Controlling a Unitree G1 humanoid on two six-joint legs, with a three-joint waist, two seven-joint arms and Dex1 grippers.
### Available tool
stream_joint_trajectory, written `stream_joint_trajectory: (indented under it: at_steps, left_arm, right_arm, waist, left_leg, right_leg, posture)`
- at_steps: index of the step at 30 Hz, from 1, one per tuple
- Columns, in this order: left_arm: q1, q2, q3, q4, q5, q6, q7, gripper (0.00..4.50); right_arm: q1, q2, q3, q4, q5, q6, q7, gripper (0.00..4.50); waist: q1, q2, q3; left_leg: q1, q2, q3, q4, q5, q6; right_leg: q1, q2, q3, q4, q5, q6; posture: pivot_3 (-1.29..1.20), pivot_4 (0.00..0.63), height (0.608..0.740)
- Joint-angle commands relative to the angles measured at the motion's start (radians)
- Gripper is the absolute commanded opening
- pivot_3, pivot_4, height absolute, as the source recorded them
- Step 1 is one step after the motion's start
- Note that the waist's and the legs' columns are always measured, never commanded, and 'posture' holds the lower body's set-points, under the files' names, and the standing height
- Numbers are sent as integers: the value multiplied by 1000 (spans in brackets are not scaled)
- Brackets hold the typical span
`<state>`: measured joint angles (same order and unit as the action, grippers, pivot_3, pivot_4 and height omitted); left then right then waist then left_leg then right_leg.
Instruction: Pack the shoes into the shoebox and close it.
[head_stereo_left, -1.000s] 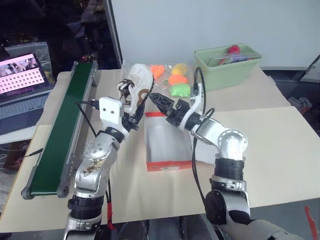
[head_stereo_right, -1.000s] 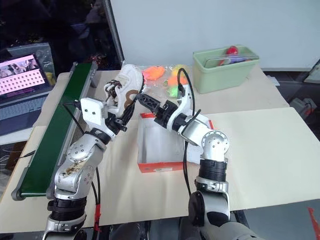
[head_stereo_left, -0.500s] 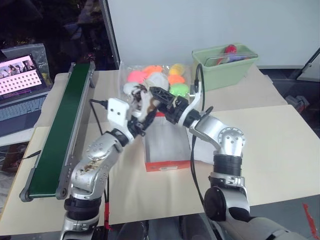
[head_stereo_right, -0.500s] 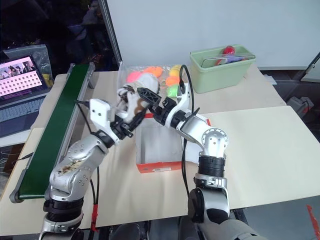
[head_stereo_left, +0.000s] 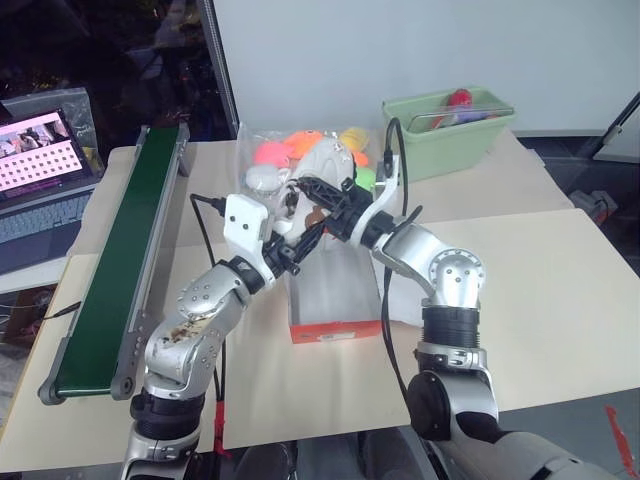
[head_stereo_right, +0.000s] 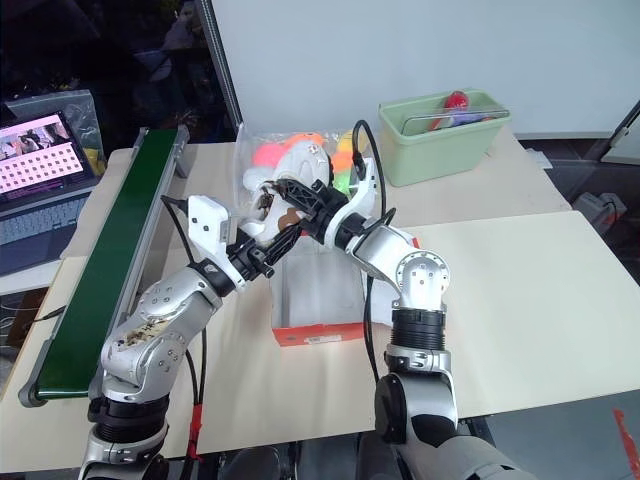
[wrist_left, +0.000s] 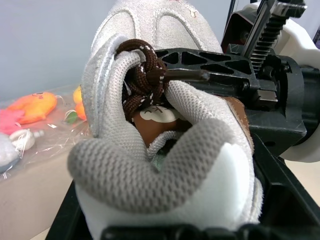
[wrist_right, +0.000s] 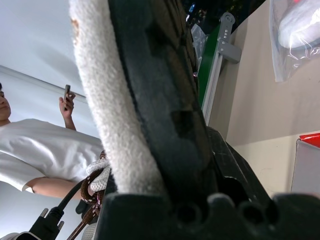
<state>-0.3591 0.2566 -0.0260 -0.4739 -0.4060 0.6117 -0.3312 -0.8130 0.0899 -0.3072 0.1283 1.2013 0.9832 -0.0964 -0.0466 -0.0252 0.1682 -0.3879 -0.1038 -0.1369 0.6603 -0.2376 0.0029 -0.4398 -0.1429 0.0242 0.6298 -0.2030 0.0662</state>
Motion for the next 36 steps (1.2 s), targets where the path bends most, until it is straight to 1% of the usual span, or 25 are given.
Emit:
stream_joint_trajectory:
  at_steps: [1,2,3,4,5,6,7,8,10,12,15,18,20,22,25,28,30,34,36]
  left_arm:
    - [-22,8,-30,-9,18,-13,-13,2475]
    - [-20,4,-26,-8,21,-18,-8,2475]
    - [-11,-4,-11,-9,7,-33,-13,2878]
    - [-3,18,-28,-13,37,-47,-20,3287]
    - [3,44,-47,-18,65,-43,-26,3466]
    - [7,62,-62,-22,85,-38,-30,3791]
    - [14,71,-65,-22,92,-43,-33,4221]
    - [24,73,-59,-24,85,-53,-38,4410]
    - [50,79,-27,-36,69,-69,-41,4410]
    - [70,88,-3,-52,59,-65,-41,4410]
    - [102,102,25,-61,53,-57,-40,4410]
    - [126,115,31,-66,52,-56,-49,4410]
    - [138,127,24,-59,56,-61,-65,4410]
    - [139,129,19,-50,57,-65,-77,4410]
    - [129,131,2,-24,55,-77,-110,4410]
    - [126,142,-28,-4,64,-108,-162,4410]
    - [127,147,-46,5,67,-126,-191,4410]
    - [140,170,-52,4,50,-162,-264,4410]
    - [161,216,-48,-1,50,-187,-325,4410]
  right_arm:
    - [-48,73,38,-40,49,-4,23,626]
    - [-47,72,39,-42,51,-6,23,620]
    - [-46,71,37,-46,53,-9,21,620]
    - [-44,71,33,-50,52,-17,17,620]
    - [-44,70,25,-55,50,-32,12,620]
    - [-44,70,21,-58,49,-42,9,620]
    - [-45,66,17,-61,41,-57,7,620]
    - [-48,56,16,-63,17,-79,3,620]
    - [-77,-14,21,-20,-132,-177,-34,620]
    - [-106,-102,49,19,-263,-233,-41,620]
    - [-167,-237,88,83,-386,-227,0,620]
    - [-228,-335,110,140,-429,-146,49,620]
    - [-282,-411,142,175,-424,11,99,620]
    - [-321,-452,161,196,-413,145,138,620]
    - [-392,-480,149,274,-414,376,138,620]
    - [-428,-478,156,347,-445,552,153,620]
    - [-425,-481,183,375,-457,613,176,620]
    - [-410,-481,248,412,-486,631,217,620]
    - [-405,-468,255,424,-518,630,235,620]
  waist:
    - [0,0,0]
    - [0,0,0]
    - [0,0,0]
    - [0,0,0]
    - [0,0,0]
    - [-1,0,0]
    - [-1,0,0]
    - [-1,0,0]
    - [0,0,0]
    - [0,0,0]
    - [11,0,0]
    - [7,0,0]
    - [1,1,0]
    - [-3,1,0]
    - [-2,1,0]
    - [2,1,0]
    - [5,1,0]
    - [4,1,0]
    - [3,1,0]
  left_leg:
    - [0,0,0,0,0,0]
    - [0,0,0,0,0,0]
    - [0,0,0,0,0,0]
    - [0,0,0,0,0,0]
    - [0,0,0,0,0,0]
    - [0,0,0,0,0,0]
    - [0,1,1,0,0,0]
    - [0,1,1,0,0,0]
    - [1,1,1,0,0,0]
    - [1,1,2,0,-1,1]
    - [0,0,4,0,0,1]
    - [0,0,6,0,-1,1]
    - [0,1,7,0,-1,2]
    - [0,5,9,0,-1,2]
    - [2,13,12,0,-2,3]
    - [3,14,18,0,-2,4]
    - [2,14,19,0,-2,4]
    - [0,14,21,0,-3,5]
    - [-1,14,22,0,-3,5]
  right_leg:
    - [0,0,0,0,0,0]
    - [0,0,0,0,0,0]
    - [0,0,0,0,0,0]
    - [0,0,0,0,0,0]
    - [0,0,0,0,0,0]
    - [0,0,0,0,0,0]
    - [-1,1,1,0,0,0]
    - [-1,1,2,0,0,0]
    - [-1,1,3,0,0,0]
    - [-1,1,4,0,0,0]
    - [-1,1,5,0,0,0]
    - [-1,1,5,-1,0,0]
    - [-1,2,6,-1,0,0]
    - [-2,5,9,-1,1,-1]
    - [-1,11,12,-4,4,-5]
    - [0,12,12,-4,4,-5]
    - [0,12,12,-4,4,-5]
    - [-2,12,12,-4,6,-5]
    - [-2,12,13,-4,7,-4]
  posture:
    - [0,150,740]
    - [0,150,740]
    - [0,150,740]
    - [0,150,740]
    - [0,150,740]
    - [0,150,740]
    - [0,150,740]
    - [0,150,740]
    - [0,150,740]
    - [0,150,740]
    - [0,150,740]
    - [0,150,740]
    - [0,150,740]
    - [0,150,740]
    - [0,150,740]
    - [0,150,740]
    - [0,150,740]
    - [0,150,740]
    - [0,150,740]
